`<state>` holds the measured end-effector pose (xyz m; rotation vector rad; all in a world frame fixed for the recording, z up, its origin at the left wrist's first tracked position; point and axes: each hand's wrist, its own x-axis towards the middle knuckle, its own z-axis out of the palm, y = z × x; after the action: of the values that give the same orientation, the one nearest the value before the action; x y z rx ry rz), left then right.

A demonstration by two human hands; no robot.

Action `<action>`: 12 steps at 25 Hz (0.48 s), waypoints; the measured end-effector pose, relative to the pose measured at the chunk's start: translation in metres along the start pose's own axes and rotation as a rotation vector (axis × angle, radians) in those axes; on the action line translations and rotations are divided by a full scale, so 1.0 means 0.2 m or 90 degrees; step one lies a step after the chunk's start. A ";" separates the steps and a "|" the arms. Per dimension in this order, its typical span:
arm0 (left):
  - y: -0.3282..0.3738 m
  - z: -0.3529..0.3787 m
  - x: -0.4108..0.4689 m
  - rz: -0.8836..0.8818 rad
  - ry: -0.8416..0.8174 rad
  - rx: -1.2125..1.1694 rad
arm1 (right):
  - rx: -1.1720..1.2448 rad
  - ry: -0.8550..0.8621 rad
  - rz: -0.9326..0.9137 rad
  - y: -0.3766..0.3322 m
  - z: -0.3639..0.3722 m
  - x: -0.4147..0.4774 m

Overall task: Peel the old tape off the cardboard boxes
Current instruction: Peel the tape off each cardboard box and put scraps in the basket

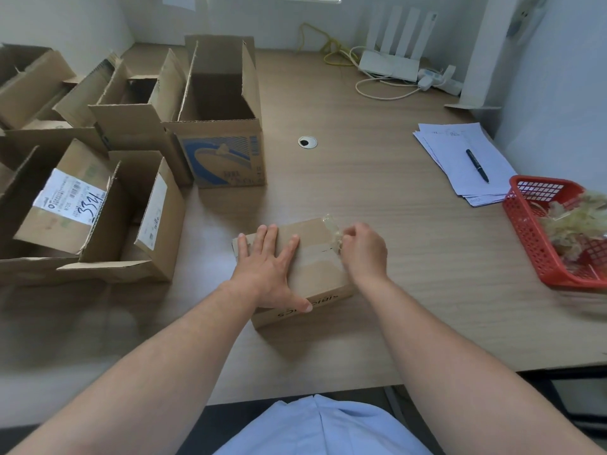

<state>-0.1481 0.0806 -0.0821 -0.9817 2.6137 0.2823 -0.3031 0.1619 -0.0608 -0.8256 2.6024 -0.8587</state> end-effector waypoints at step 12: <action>0.10 -0.04 0.07 -0.010 -0.032 -0.004 | -0.128 -0.095 -0.110 0.07 -0.02 0.04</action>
<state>-0.1741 0.0847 -0.0792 -0.9843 2.5603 0.3065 -0.3179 0.1676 -0.0661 -1.1373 2.5410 -0.5581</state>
